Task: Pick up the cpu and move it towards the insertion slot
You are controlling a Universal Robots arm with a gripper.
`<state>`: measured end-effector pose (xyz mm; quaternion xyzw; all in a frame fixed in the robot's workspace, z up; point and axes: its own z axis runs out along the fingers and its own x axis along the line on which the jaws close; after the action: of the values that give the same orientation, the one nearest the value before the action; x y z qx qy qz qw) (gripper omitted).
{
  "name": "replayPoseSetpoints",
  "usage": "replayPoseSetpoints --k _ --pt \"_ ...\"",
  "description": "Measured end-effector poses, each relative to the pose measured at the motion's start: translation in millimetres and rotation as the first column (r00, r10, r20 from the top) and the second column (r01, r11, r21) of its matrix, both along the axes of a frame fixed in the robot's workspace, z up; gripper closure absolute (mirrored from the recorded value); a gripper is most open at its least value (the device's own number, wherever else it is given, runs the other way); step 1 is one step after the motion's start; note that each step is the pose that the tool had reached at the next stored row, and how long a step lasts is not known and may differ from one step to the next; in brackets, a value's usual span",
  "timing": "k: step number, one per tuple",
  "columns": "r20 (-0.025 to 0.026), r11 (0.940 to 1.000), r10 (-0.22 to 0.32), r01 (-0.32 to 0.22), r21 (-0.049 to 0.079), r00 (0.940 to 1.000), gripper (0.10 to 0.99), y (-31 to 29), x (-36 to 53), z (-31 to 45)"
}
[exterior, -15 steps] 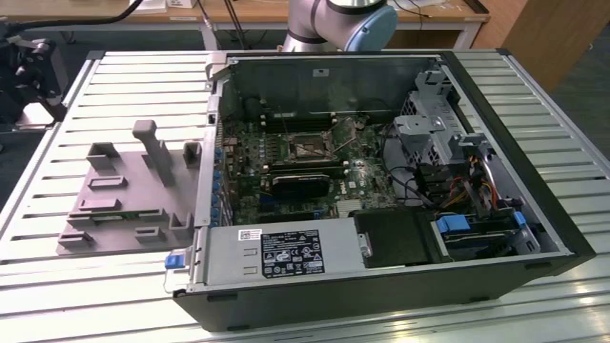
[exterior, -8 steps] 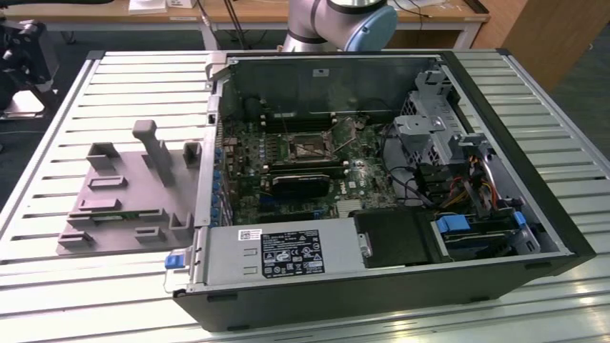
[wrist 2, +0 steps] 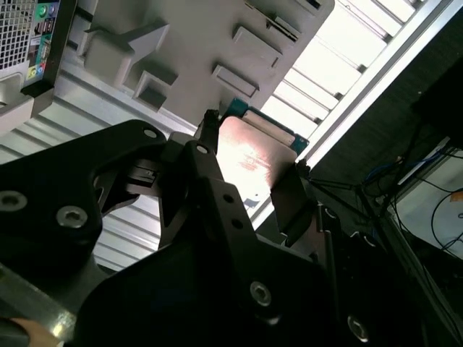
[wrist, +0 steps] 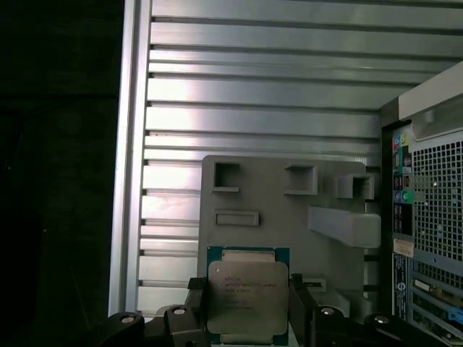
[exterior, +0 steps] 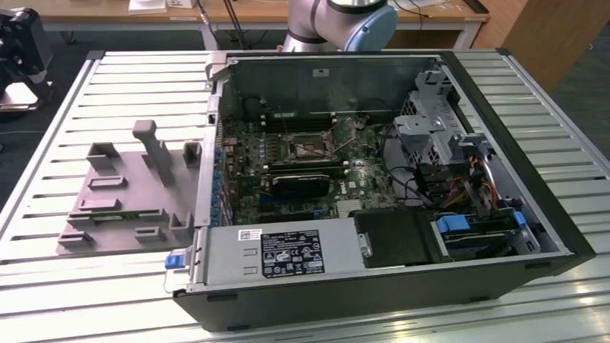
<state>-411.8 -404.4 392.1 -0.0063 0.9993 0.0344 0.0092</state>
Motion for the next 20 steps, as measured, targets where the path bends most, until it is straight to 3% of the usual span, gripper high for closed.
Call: replayPoseSetpoints --k 7,20 --pt "-0.0002 1.0000 0.000 0.000 0.000 1.0000 0.549 0.0 4.0 0.1" --pt "-0.0012 1.0000 0.000 0.000 0.000 1.0000 0.549 0.0 34.7 0.2"
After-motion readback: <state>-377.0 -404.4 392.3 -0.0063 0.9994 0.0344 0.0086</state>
